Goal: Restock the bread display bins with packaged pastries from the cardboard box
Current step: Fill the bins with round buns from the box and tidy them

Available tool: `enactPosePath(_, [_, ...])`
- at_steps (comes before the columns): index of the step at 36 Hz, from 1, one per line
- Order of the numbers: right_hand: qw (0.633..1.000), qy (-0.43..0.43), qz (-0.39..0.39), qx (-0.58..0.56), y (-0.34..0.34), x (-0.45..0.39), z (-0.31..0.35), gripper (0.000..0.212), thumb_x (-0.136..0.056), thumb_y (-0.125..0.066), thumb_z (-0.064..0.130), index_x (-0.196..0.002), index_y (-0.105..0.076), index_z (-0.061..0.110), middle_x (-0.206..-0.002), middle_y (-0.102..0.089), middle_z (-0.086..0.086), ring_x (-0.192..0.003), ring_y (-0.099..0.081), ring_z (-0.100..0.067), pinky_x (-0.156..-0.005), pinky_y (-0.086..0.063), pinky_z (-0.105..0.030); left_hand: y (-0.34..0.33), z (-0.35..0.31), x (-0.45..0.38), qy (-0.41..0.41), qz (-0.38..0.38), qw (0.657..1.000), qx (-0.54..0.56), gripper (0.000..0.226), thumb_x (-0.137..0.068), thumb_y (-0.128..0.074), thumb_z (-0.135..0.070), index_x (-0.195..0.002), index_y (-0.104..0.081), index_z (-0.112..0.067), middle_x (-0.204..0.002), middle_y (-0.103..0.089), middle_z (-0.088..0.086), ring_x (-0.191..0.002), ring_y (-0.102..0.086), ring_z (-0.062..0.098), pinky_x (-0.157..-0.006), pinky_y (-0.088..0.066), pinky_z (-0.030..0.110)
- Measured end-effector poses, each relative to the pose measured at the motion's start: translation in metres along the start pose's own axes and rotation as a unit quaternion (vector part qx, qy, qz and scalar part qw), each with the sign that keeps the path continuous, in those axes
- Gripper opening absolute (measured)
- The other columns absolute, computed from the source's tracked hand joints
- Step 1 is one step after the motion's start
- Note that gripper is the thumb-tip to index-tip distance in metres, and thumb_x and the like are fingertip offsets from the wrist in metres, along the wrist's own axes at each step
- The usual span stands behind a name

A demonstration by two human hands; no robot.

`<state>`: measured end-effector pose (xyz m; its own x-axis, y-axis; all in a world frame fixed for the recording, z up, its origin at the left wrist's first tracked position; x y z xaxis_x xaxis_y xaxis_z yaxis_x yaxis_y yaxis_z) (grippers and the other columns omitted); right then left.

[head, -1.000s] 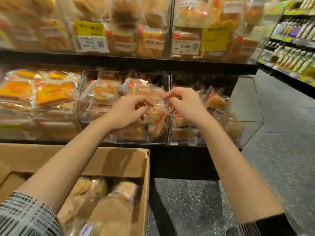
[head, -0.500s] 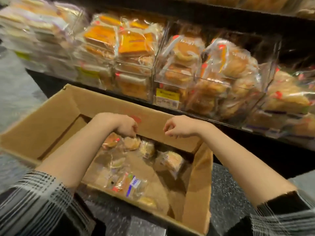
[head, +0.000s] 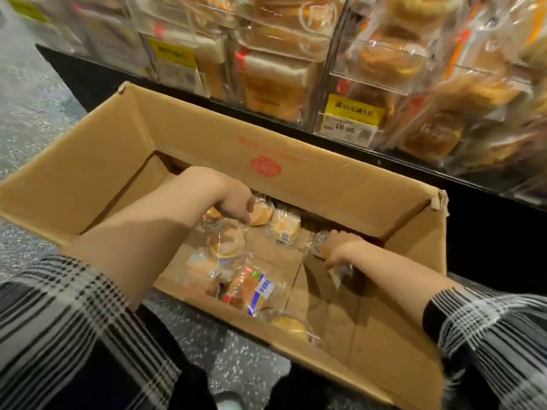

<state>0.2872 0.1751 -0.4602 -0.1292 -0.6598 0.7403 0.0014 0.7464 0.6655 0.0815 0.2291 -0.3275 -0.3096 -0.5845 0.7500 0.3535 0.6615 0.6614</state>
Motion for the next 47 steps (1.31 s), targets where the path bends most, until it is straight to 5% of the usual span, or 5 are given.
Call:
enactPosePath(13, [0.957,0.001,0.009,-0.289,0.008,0.007,0.025,0.074,-0.086,-0.067,0.039,-0.132,-0.022,0.002,-0.093,-0.056,-0.007,-0.069,-0.058,-0.016,-0.057,-0.050,-0.025,-0.011,0.005,-0.009,-0.023,0.032,0.998,0.043,0.054,-0.096,-0.054,-0.037,-0.144,-0.039,-0.018,-0.135,-0.053,0.010,-0.118,-0.053,0.024,-0.097,-0.040,0.031])
enactPosePath(29, [0.612,0.325,0.329,-0.642,0.050,0.093,0.058,0.051,-0.052,-0.087,0.015,-0.102,-0.075,0.012,-0.099,-0.071,-0.013,-0.086,-0.070,-0.022,-0.077,-0.057,-0.034,0.001,-0.019,0.019,-0.199,0.056,0.918,0.339,0.053,-0.073,-0.076,-0.035,-0.120,-0.058,-0.021,-0.114,-0.069,0.003,-0.102,-0.067,0.019,-0.090,-0.055,0.034])
enactPosePath(34, [0.678,0.284,0.284,-0.615,0.037,0.077,0.059,0.060,-0.070,-0.078,0.016,-0.126,-0.058,0.012,-0.124,-0.062,-0.016,-0.109,-0.063,-0.027,-0.095,-0.052,-0.041,-0.001,-0.013,0.015,-0.164,0.024,0.927,0.338,0.037,-0.078,-0.077,-0.019,-0.110,-0.060,-0.014,-0.093,-0.067,0.001,-0.075,-0.067,0.009,-0.064,-0.054,0.024])
enactPosePath(39, [0.933,0.191,0.111,-0.284,0.015,0.063,0.051,0.061,-0.080,-0.076,0.028,-0.132,-0.048,0.014,-0.123,-0.055,-0.003,-0.096,-0.059,-0.014,-0.081,-0.053,-0.026,-0.008,0.002,0.012,-0.103,0.005,0.967,0.232,0.043,-0.074,-0.080,-0.011,-0.110,-0.056,-0.016,-0.091,-0.061,-0.001,-0.076,-0.062,0.012,-0.063,-0.055,0.026])
enactPosePath(47, [0.970,0.191,0.145,-0.041,-0.057,0.074,0.079,0.065,-0.083,-0.071,0.036,-0.136,-0.045,0.010,-0.121,-0.057,-0.007,-0.106,-0.055,-0.022,-0.084,-0.047,-0.029,-0.006,0.010,0.015,-0.070,-0.013,0.988,0.140,0.056,-0.064,-0.087,-0.017,-0.108,-0.052,-0.016,-0.095,-0.057,0.000,-0.076,-0.060,0.015,-0.059,-0.051,0.025])
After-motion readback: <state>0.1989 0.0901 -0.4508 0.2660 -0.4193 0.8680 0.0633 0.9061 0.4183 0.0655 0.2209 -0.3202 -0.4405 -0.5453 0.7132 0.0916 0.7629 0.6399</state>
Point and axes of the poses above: each hand's wrist, its own x-axis away from the middle knuckle, its own y-axis out of the back of the hand, z = x × y, the point moved 6 cm from there along -x, towards the middle knuckle
